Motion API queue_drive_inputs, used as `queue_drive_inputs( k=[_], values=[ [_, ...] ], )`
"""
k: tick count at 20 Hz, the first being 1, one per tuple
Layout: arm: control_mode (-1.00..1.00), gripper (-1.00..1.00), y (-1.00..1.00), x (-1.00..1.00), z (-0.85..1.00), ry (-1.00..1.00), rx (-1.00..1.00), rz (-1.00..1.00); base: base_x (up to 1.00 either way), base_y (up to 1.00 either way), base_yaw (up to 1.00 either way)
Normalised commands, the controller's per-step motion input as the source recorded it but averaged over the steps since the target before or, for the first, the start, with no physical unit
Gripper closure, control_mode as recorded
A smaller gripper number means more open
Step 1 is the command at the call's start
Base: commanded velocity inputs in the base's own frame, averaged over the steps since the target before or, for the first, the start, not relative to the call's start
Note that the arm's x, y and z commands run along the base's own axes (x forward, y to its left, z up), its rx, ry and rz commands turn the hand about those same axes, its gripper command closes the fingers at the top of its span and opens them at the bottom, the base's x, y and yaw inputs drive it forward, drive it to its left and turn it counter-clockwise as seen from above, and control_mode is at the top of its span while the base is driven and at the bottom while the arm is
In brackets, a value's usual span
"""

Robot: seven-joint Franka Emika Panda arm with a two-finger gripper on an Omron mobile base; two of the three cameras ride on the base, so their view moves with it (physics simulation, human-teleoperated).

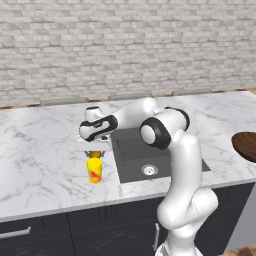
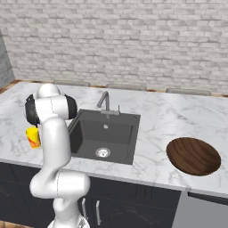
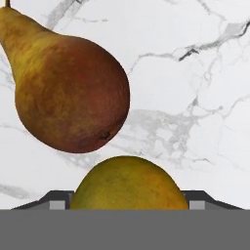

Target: Remove the pear and orange from the sink. Then move the bowl and cup from the counter to the sink for washing.

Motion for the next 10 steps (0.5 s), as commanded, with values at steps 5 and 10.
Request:
queue_drive_inputs(
  k=[5, 10],
  values=[
    [-1.00, -1.00, 0.00, 0.00, -0.05, 0.00, 0.00, -0.06, 0.00, 0.00, 0.00],
    [-1.00, -1.00, 0.00, -0.01, 0.00, 0.00, 0.00, -0.05, 0.00, 0.00, 0.00]
  ],
)
